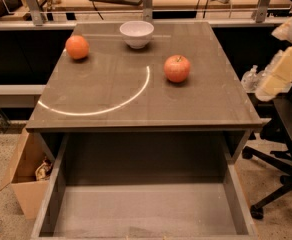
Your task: Place orange into top drawer
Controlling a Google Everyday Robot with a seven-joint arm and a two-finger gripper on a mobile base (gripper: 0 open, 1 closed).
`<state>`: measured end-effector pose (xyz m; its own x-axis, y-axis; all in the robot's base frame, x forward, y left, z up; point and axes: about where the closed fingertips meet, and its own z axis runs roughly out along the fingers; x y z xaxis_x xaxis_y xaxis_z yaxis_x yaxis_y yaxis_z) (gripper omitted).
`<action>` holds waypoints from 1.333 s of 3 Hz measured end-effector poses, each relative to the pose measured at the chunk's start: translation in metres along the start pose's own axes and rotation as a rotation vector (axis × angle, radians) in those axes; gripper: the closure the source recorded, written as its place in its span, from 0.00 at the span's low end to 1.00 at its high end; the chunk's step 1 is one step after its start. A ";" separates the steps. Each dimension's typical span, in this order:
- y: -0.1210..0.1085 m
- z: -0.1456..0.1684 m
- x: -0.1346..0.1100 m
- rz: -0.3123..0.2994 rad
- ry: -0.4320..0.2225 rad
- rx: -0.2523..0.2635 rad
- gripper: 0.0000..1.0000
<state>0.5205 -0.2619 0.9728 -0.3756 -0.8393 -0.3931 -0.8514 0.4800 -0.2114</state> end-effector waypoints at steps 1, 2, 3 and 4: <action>-0.009 0.017 -0.058 0.005 -0.185 0.010 0.00; -0.011 0.031 -0.113 0.028 -0.390 -0.002 0.00; 0.003 0.039 -0.161 0.085 -0.572 -0.018 0.00; 0.043 0.080 -0.213 0.154 -0.634 -0.030 0.00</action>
Offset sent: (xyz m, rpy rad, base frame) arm 0.0987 0.1620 0.0458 0.6420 -0.3050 0.0990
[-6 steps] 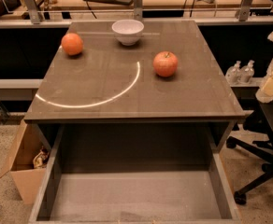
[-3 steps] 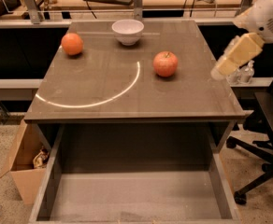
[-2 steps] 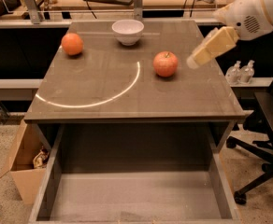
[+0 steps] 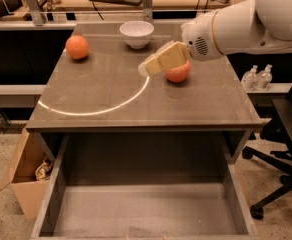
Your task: Place orange into top drawer
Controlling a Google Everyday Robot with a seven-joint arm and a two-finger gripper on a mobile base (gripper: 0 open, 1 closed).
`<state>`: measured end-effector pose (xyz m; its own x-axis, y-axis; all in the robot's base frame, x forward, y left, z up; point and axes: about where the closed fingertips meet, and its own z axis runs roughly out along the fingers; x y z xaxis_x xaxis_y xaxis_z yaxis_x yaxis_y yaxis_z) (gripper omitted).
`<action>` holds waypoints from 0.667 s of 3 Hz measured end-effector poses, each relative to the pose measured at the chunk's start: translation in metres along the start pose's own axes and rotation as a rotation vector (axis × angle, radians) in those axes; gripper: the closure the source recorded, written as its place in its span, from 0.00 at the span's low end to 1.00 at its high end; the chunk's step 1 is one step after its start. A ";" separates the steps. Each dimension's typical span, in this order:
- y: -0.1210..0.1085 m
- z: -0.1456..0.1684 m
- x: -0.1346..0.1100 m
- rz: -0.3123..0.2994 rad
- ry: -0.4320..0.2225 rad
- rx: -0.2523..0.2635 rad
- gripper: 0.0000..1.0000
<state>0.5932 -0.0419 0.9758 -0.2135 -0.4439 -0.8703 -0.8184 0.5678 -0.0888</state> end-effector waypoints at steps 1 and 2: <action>0.000 0.000 0.000 0.000 0.000 0.000 0.00; 0.001 0.016 -0.012 -0.020 -0.002 0.002 0.00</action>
Offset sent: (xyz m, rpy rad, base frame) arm 0.0288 0.0384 0.0045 -0.0211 -0.0367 0.0116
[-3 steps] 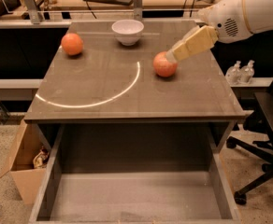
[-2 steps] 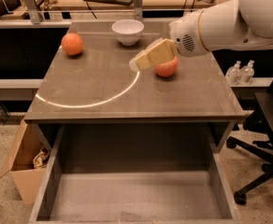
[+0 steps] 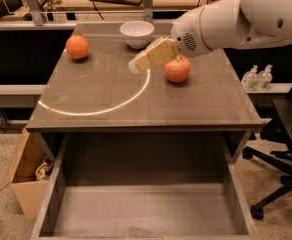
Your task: Place orange into top drawer
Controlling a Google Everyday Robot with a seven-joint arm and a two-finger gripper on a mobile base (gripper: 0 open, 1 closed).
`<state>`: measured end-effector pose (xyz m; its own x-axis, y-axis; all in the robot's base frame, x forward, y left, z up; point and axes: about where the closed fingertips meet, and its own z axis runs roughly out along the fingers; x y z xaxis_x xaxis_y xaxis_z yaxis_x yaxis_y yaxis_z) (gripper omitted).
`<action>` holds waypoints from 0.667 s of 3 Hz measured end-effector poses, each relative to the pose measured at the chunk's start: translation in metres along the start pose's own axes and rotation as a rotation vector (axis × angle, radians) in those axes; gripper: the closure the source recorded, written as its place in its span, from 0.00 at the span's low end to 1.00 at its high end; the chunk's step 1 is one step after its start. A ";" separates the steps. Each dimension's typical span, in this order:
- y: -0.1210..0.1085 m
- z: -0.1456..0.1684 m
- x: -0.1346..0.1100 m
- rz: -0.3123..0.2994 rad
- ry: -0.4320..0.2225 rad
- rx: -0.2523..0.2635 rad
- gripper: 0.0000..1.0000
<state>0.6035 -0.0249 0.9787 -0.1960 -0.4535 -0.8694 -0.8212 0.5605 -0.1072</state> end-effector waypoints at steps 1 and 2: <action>-0.007 0.061 -0.045 -0.053 -0.056 0.019 0.00; -0.007 0.118 -0.077 -0.042 -0.172 -0.006 0.00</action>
Offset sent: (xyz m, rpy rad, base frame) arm 0.1270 0.1747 0.0143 0.2659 -0.1716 0.0754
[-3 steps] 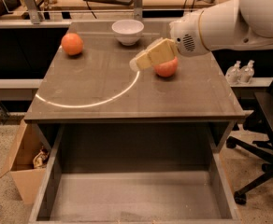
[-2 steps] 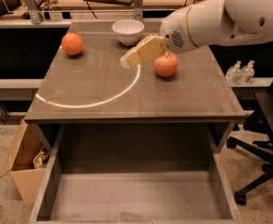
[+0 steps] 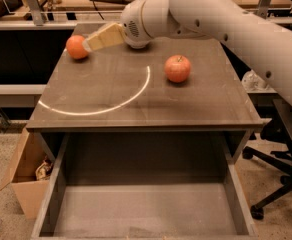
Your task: Place orange into top drawer
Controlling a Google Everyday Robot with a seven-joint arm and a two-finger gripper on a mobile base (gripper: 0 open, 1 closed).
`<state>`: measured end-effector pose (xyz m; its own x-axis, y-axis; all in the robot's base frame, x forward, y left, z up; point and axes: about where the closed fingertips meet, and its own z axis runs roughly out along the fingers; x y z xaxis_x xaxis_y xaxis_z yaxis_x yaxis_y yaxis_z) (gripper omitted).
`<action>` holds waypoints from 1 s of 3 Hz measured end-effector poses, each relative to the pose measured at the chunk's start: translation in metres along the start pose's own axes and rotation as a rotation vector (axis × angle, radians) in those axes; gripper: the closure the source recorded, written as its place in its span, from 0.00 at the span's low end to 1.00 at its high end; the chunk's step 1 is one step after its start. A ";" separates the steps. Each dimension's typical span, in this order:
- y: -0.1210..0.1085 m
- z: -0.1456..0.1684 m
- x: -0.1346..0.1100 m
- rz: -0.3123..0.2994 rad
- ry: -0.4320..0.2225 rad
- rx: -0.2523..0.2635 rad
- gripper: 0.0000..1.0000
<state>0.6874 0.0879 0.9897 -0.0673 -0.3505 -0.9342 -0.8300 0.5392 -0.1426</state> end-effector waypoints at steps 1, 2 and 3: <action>0.005 0.038 -0.011 0.023 -0.090 -0.028 0.00; 0.031 0.081 -0.005 0.066 -0.143 -0.046 0.00; 0.031 0.081 -0.005 0.066 -0.143 -0.046 0.00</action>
Offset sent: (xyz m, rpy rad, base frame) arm 0.0272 0.0898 -0.0305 0.2198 -0.0020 0.0622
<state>0.7070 0.1683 0.9639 -0.0458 -0.2014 -0.9784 -0.8509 0.5210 -0.0674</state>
